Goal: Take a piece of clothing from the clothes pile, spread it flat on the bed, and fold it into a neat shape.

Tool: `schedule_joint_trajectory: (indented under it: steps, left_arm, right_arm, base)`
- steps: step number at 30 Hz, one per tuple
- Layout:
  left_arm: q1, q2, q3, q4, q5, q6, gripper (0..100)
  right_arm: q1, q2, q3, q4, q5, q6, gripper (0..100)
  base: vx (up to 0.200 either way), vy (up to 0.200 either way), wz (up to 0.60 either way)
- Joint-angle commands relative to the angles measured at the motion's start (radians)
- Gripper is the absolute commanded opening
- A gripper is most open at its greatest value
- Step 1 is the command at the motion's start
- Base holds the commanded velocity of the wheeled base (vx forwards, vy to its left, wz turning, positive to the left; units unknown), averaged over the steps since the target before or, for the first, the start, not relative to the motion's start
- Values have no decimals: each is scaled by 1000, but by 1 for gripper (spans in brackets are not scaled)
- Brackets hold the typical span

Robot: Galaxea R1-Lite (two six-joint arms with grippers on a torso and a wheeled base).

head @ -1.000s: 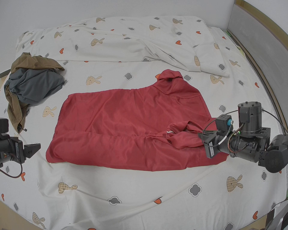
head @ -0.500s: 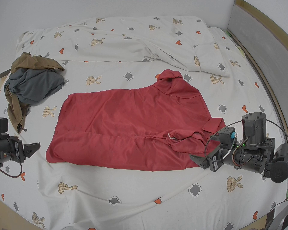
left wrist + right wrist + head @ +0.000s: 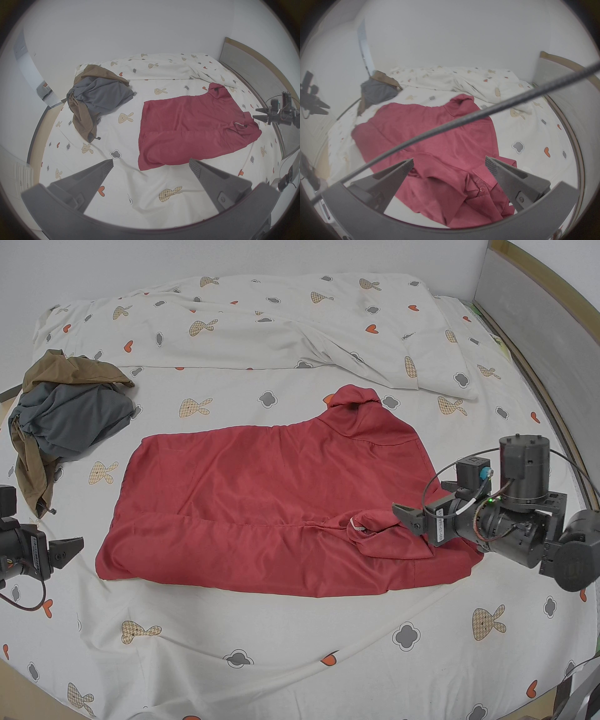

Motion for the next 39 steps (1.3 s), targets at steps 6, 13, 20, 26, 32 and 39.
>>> schedule_joint_trajectory:
  steps: [6,13,20,26,32,39]
  left_arm:
    - [0,0,4,1,-1,0,100]
    - [0,0,6,-1,-1,2,100]
    - [0,0,8,1,-1,2,100]
    - [-1,-2,12,-1,-1,2,100]
    - [-3,-6,14,1,-1,2,100]
    - [-3,-8,14,-1,-1,2,100]
  right_arm:
    - [-6,202,-67,-2,-90,28,100]
    - [12,199,-24,-2,-91,28,100]
    - [69,190,67,-2,-125,26,100]
    - [87,201,114,-2,-160,28,100]
    - [76,204,101,-4,-157,28,100]
    - [66,155,91,-4,-154,23,100]
  base:
    - [0,0,0]
    - [0,0,0]
    - [0,0,0]
    - [0,0,0]
    - [0,0,0]
    - [0,0,0]
